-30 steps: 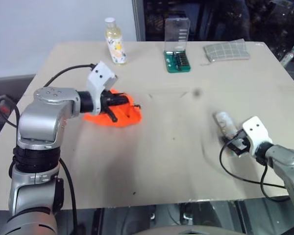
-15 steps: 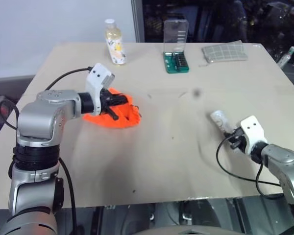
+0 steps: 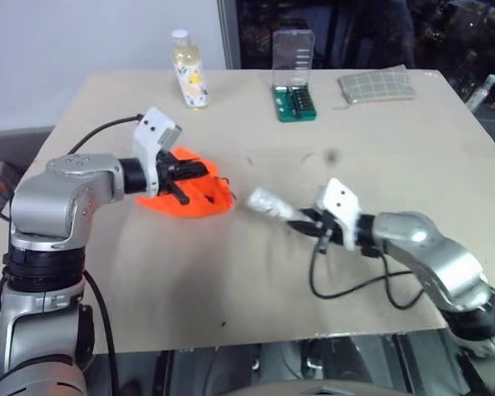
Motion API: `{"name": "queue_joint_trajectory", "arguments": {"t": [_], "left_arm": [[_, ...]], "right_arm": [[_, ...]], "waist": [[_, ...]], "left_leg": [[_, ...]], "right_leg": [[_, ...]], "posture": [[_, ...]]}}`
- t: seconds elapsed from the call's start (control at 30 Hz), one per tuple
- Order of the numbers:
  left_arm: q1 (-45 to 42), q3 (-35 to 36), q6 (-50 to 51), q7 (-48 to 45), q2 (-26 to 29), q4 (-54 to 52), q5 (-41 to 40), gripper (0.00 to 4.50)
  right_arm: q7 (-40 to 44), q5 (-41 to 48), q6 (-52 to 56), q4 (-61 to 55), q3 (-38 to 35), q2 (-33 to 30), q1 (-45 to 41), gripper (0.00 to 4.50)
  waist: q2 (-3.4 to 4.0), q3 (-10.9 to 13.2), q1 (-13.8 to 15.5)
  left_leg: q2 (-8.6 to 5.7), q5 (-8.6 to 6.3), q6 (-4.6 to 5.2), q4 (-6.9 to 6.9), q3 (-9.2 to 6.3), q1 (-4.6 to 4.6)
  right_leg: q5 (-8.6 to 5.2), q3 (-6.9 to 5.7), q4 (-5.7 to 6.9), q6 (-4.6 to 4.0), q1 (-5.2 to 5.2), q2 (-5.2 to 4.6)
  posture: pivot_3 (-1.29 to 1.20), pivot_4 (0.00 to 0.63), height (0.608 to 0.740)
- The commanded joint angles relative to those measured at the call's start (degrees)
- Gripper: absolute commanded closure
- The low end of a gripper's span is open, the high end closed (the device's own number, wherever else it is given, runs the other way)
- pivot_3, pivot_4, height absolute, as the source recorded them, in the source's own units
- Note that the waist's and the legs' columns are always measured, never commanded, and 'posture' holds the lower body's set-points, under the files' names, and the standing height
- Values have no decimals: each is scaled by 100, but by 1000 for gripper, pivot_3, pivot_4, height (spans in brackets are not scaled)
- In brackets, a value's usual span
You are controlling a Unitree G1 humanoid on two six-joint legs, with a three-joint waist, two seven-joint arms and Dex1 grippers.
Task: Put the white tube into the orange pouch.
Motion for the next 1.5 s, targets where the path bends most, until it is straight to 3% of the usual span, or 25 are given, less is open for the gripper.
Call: {"name": "queue_joint_trajectory", "arguments": {"t": [0.03,0.53,0.7,0.87,1.03,1.23,1.47,1.5], "left_arm": [[-214,-102,-28,2,19,-215,-154,4500],[-18,-650,296,199,-41,-1417,-673,4500],[-84,-993,384,327,-180,-1524,-688,4500],[-154,-1274,243,468,-150,-1288,-416,4500],[-273,-1686,-13,593,-466,-1207,-195,4500],[-235,-2033,-267,537,-663,-1283,-38,4500],[-14,-1983,-506,-41,-241,-1375,-139,4500],[40,-1967,-523,-47,-251,-1349,-149,4500]], "right_arm": [[272,-181,-355,643,332,276,-517,4092],[234,-511,-406,1706,471,1196,-1163,4092],[-476,-163,807,1757,-259,1690,-1161,4092],[-949,96,1855,1574,-894,1794,-1126,4092],[-1136,390,2445,1517,-1130,1983,-1123,4092],[-1226,142,1764,2441,-854,2489,-1451,4092],[-1277,325,800,3859,-1595,3042,-2012,4092],[-1256,326,633,4045,-1657,3076,-2034,3699]], "waist": [[-2,1,28],[-7,8,-23],[-7,8,-22],[-6,8,-11],[-6,8,-18],[-5,9,-140],[-4,9,-155],[-3,9,-148]], "left_leg": [[-1,0,0,0,-1,-2],[-3,0,1,0,14,-3],[0,1,-1,0,12,-3],[-3,1,-1,-1,12,-3],[-3,1,-1,-4,13,-3],[-3,1,-1,-6,16,-3],[2,1,-2,-15,34,-2],[3,1,-2,-17,37,-4]], "right_leg": [[0,0,0,0,0,-1],[14,4,1,-20,-6,1],[15,6,6,-22,-6,2],[15,5,5,-22,-6,0],[15,4,4,-23,-6,1],[15,6,4,-22,-8,5],[16,20,10,-22,-28,10],[16,23,9,-23,-29,10]], "posture": [[0,150,740],[0,150,740],[0,150,740],[0,150,740],[0,150,740],[0,150,740],[0,150,740],[0,150,740]]}}
